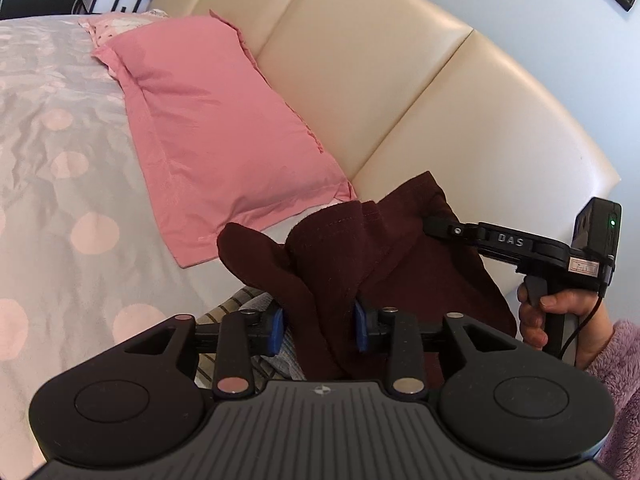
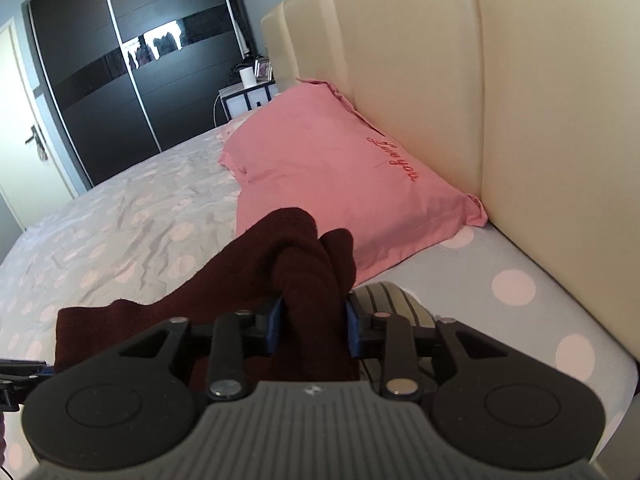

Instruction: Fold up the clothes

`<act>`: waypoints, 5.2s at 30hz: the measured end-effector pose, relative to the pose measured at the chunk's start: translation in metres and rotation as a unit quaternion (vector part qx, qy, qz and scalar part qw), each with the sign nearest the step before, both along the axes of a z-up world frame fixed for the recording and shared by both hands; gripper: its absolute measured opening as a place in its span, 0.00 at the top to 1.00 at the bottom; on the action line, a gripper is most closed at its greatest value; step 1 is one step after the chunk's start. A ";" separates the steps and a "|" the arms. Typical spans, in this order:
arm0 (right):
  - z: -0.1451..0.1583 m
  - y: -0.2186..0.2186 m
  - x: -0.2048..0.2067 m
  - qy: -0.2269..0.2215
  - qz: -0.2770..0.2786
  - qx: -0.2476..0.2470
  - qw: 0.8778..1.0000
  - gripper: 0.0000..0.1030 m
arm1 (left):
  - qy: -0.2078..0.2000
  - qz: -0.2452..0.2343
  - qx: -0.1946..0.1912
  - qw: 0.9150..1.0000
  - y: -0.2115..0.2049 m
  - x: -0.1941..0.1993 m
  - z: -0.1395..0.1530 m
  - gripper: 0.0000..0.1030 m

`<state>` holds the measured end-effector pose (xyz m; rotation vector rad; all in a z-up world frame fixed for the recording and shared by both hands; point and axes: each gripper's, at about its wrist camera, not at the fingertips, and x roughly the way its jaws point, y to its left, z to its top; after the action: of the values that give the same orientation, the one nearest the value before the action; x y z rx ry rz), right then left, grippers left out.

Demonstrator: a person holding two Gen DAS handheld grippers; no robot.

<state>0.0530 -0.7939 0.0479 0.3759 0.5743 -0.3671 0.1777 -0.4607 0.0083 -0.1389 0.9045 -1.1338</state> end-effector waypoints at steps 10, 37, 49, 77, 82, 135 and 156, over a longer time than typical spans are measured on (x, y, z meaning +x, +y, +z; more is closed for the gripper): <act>0.047 0.030 -0.059 -0.073 -0.028 -0.038 0.996 0.59 | -0.086 0.051 -0.030 0.994 0.045 -0.046 0.038 0.57; -0.079 0.017 -0.092 -0.080 -0.090 0.002 0.993 0.86 | -0.089 -0.099 0.032 0.991 -0.036 -0.110 -0.009 0.69; -0.012 0.082 -0.110 -0.080 -0.099 -0.046 0.991 0.54 | -0.133 -0.075 0.010 0.988 0.025 -0.117 0.036 0.68; 0.047 0.473 -0.112 -0.117 0.214 -0.043 0.969 0.09 | -0.248 0.273 0.087 0.926 0.372 -0.176 0.074 0.27; 0.004 0.524 -0.113 -0.105 0.204 -0.073 0.971 0.04 | -0.225 0.334 0.094 0.911 0.407 -0.184 0.041 0.27; -0.125 0.610 -0.065 -0.063 0.150 -0.119 0.979 0.03 | -0.170 0.417 0.213 0.867 0.463 -0.155 -0.043 0.27; -0.122 0.608 -0.068 -0.072 0.149 -0.123 0.978 0.03 | -0.170 0.416 0.203 0.870 0.463 -0.153 -0.044 0.27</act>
<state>-0.0154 -0.1857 -0.0740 0.0731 0.4287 -0.1174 0.0243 0.0019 -0.0360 0.0257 0.6335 -0.1363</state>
